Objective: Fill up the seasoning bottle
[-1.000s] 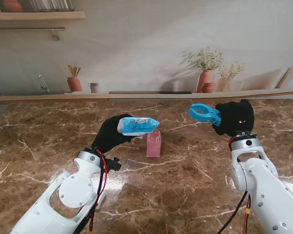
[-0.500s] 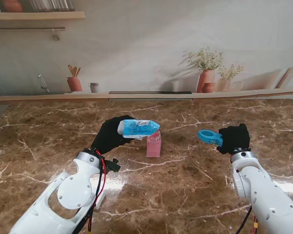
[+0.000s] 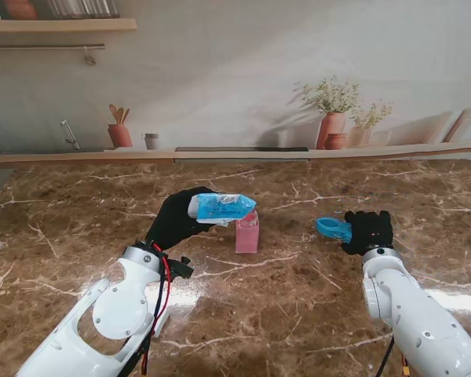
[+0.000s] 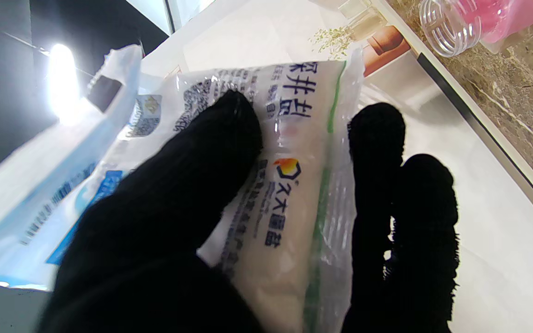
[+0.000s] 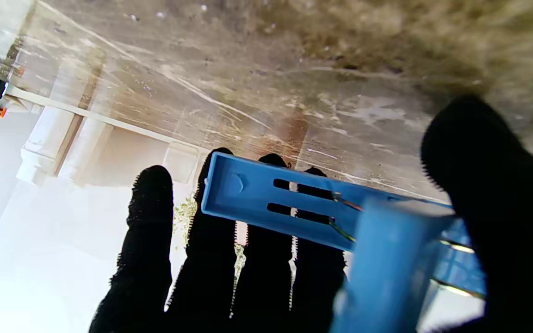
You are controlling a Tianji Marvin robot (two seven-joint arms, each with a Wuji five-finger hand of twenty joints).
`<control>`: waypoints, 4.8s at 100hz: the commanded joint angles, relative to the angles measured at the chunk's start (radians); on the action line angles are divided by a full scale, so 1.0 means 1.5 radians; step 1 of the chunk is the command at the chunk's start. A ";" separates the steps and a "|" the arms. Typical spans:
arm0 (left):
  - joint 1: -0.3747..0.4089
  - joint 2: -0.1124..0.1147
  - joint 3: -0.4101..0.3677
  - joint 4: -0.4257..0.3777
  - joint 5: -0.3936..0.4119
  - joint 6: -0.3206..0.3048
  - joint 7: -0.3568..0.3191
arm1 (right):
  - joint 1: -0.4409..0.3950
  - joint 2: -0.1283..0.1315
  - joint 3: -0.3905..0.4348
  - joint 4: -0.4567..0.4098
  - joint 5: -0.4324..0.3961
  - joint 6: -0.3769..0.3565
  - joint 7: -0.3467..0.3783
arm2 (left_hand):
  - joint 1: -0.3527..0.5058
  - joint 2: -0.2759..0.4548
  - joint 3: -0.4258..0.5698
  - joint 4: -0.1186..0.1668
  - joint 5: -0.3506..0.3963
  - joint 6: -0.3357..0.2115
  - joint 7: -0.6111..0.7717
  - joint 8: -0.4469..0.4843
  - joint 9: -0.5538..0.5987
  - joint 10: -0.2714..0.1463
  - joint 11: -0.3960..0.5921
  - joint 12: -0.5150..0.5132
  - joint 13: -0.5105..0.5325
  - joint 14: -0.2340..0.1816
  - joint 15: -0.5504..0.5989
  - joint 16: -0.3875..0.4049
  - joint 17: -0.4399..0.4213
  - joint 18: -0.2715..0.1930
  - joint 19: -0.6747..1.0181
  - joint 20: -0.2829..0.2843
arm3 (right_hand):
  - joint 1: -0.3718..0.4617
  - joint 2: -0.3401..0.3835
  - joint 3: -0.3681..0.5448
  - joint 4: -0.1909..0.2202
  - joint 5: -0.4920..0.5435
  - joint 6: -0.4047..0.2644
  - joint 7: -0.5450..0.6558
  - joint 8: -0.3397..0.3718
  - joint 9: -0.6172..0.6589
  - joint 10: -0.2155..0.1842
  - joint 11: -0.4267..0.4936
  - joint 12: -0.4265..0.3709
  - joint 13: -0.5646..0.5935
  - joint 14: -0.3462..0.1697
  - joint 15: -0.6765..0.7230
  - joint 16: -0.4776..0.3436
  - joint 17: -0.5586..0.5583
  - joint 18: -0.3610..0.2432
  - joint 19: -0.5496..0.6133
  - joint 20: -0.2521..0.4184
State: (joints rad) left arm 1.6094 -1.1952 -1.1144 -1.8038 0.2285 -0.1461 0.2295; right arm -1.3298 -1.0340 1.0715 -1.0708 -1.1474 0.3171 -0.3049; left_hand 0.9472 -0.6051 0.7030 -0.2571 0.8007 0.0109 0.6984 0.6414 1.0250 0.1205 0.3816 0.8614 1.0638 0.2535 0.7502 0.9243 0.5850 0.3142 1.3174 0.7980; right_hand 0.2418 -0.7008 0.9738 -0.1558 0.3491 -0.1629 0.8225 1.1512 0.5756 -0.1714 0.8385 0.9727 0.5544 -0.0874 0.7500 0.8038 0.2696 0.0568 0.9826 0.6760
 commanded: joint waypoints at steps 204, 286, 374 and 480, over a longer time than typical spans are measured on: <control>-0.012 0.000 0.039 -0.023 -0.007 0.047 -0.020 | -0.262 -0.085 0.072 -0.532 0.156 -0.329 -0.205 | 0.113 0.103 0.076 0.034 0.086 -0.047 0.182 0.037 0.035 -0.033 0.077 -0.004 -0.001 -0.013 0.010 0.008 -0.016 -0.012 -0.005 0.020 | 0.016 0.106 0.043 0.031 0.127 0.071 -0.308 -0.276 0.125 0.031 -0.252 -0.271 0.130 -0.002 -0.111 -0.125 0.067 -0.008 0.035 0.110; -0.030 0.035 0.004 -0.028 0.056 0.067 -0.139 | -0.257 -0.095 0.111 -0.609 0.487 -0.308 0.027 | 0.097 0.091 0.154 0.027 0.128 -0.061 0.199 0.033 0.067 -0.043 0.170 0.068 0.050 -0.013 0.114 0.064 0.026 0.021 0.066 0.084 | 0.291 0.033 0.184 -0.046 0.436 -0.107 0.053 -0.156 0.506 0.029 -0.046 0.040 0.507 0.011 0.312 0.102 0.442 0.046 0.425 0.070; -0.160 0.061 -0.022 0.038 0.062 0.157 -0.289 | -0.209 -0.115 0.174 -0.466 0.466 -0.255 -0.065 | 0.094 0.107 0.170 0.039 0.142 -0.079 0.216 0.087 0.077 -0.054 0.186 0.073 0.070 -0.013 0.127 0.076 0.044 0.028 0.077 0.100 | 0.234 0.028 0.131 -0.058 0.324 -0.059 0.047 -0.353 0.420 0.048 -0.167 -0.072 0.374 0.053 0.104 -0.008 0.269 0.040 0.259 0.050; -0.279 0.073 0.061 0.181 0.248 0.076 -0.282 | -0.192 -0.080 0.170 -0.274 0.311 -0.257 -0.034 | 0.086 0.103 0.171 0.037 0.143 -0.091 0.221 0.093 0.081 -0.065 0.186 0.068 0.074 -0.016 0.121 0.079 0.050 0.018 0.074 0.108 | -0.017 0.145 -0.077 0.078 0.192 0.042 -0.309 -0.351 0.120 0.085 -0.423 -0.411 0.074 0.053 -0.374 -0.321 0.018 -0.016 -0.186 -0.148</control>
State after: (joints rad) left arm 1.1995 -1.0827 -1.0271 -1.5380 0.5827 -0.0281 -0.2130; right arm -1.6094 -1.1514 1.3285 -1.4989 -0.6912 -0.0697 -0.3650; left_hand 0.9261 -0.5969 0.7327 -0.2872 0.8325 0.0207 0.7486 0.6660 1.0361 0.1407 0.5215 0.9243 1.1371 0.2526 0.9036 1.0307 0.6518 0.3518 1.3964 0.9333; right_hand 0.2593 -0.4990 0.8405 -0.0793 0.6646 -0.1012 0.3631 0.6370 0.7581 -0.0455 0.1974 0.3780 0.6927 0.0000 0.1858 0.3401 0.3057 0.0504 0.7161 0.4617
